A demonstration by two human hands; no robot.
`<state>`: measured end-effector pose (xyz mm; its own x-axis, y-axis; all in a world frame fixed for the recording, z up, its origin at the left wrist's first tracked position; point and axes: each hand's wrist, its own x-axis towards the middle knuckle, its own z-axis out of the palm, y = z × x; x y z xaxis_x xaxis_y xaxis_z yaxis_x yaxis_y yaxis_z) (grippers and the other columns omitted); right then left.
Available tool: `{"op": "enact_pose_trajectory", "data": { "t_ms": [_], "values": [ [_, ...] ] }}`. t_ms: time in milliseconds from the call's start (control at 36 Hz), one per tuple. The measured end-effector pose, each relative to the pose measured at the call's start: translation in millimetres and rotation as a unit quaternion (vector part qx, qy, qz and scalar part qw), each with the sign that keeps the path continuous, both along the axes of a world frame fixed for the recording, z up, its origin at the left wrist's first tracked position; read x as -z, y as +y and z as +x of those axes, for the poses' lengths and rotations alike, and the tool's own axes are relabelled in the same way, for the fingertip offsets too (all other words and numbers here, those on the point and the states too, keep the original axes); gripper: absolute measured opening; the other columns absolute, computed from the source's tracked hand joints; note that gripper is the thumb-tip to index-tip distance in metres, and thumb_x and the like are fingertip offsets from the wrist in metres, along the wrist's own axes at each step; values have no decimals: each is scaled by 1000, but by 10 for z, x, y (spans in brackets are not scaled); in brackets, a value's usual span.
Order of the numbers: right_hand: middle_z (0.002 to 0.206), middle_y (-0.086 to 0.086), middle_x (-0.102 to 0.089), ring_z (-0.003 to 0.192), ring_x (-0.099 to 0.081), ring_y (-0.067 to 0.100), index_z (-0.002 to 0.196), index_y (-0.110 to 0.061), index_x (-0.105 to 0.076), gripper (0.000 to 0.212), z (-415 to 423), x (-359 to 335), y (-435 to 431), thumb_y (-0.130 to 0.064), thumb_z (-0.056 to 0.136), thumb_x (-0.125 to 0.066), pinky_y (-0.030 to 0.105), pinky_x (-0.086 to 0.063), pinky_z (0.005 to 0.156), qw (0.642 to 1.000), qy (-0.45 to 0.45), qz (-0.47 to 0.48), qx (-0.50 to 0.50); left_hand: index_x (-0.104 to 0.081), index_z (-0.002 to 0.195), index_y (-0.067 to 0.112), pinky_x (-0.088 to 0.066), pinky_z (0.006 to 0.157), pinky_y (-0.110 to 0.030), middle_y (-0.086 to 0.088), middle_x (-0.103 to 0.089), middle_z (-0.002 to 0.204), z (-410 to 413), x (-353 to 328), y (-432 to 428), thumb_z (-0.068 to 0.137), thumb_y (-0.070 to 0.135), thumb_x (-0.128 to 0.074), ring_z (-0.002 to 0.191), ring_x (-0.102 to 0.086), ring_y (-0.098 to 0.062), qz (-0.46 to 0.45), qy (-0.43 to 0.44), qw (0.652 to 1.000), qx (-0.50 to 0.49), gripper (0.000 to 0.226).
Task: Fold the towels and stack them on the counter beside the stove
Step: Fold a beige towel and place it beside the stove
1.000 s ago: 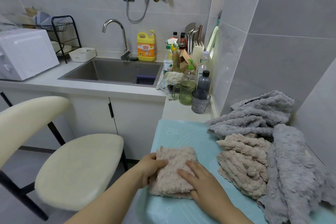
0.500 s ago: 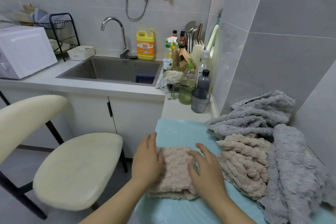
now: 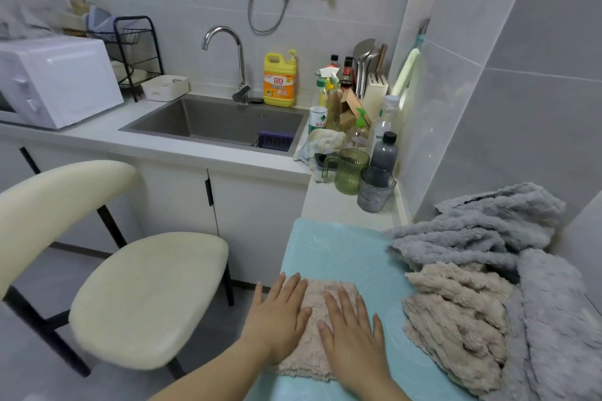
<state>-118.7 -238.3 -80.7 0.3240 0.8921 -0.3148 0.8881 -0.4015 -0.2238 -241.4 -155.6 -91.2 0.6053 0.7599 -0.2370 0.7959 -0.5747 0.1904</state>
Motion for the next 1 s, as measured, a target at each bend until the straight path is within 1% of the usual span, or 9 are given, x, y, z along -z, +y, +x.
{"op": "enact_pose_trajectory", "data": {
  "t_ms": [139, 222, 361, 556, 611, 722, 806, 917, 1000],
  "values": [
    [157, -12, 11, 145, 6, 13, 148, -39, -4, 54, 14, -89, -30, -52, 97, -17, 39, -2, 116, 998, 51, 22, 25, -17, 149, 29, -19, 112, -45, 3, -12, 158, 5, -46, -81, 88, 54, 4, 143, -18, -22, 32, 11, 999, -40, 69],
    [156, -7, -11, 141, -19, 16, 146, -32, -18, 56, 9, -134, -88, -42, 96, -39, 33, -21, 112, 989, 66, 87, 101, -53, 127, 27, -45, 79, -36, -6, -55, 125, 4, -127, -186, 88, 54, -22, 101, -57, -24, 100, -37, 988, -109, 56],
    [134, 8, -44, 122, -46, 26, 140, -14, -28, 68, 13, -197, -86, -33, 85, -64, 33, -41, 98, 951, 188, 116, 218, -32, 132, 16, -41, 84, -28, -5, -41, 124, 55, -105, -253, 92, 60, -31, 112, -46, -21, 31, -30, 981, -189, 59],
    [109, 20, -64, 78, -62, 24, 121, 4, -52, 40, 18, -380, -157, -1, 83, -64, 24, -50, 54, 764, 544, 93, 335, -45, 123, 5, -46, 69, -24, -10, -55, 123, -206, -185, 22, 76, 50, -69, 101, -58, -21, -294, -181, 885, -314, 69],
    [96, 18, -67, 78, -64, 27, 119, 1, -54, 34, -51, -460, -169, 2, 86, -60, 31, -53, 60, 701, 620, 94, 341, -51, 114, 6, -45, 62, -22, -6, -60, 111, -307, -216, -6, 75, 48, -72, 88, -59, -17, -317, -233, 862, -320, 61],
    [87, 19, -72, 77, -70, 31, 104, -2, -59, 17, -175, -658, -208, -5, 90, -50, 40, -57, 66, 633, 713, 53, 297, -50, 123, 16, -46, 98, -39, -4, -54, 125, -388, -282, -35, 49, 68, -69, 116, -52, -24, -274, -301, 850, -333, 92],
    [92, 21, -72, 78, -71, 33, 104, -2, -59, 22, -250, -826, -291, -6, 82, -55, 43, -58, 66, 600, 755, 58, 257, -30, 142, 20, -41, 104, -39, -7, -38, 144, -437, -483, -110, 73, 53, -71, 128, -43, -26, -230, -386, 846, -286, 87],
    [118, 27, -61, 102, -63, 41, 119, 3, -53, 82, -312, -941, -439, -7, 43, -83, 49, -55, 77, 511, 824, 111, 218, -23, 146, 15, -52, 71, -24, -4, -54, 125, -462, -720, -214, 82, 44, -66, 97, -64, -16, -423, -482, 732, -231, 82],
    [113, 26, -64, 99, -65, 39, 117, 1, -53, 53, -434, -1056, -610, -9, 66, -65, 49, -56, 77, 530, 805, 141, 228, -41, 137, 9, -56, 63, -28, -9, -66, 116, -561, -829, -369, 85, 40, -60, 96, -68, -25, -531, -497, 651, -218, 64]
  ]
}}
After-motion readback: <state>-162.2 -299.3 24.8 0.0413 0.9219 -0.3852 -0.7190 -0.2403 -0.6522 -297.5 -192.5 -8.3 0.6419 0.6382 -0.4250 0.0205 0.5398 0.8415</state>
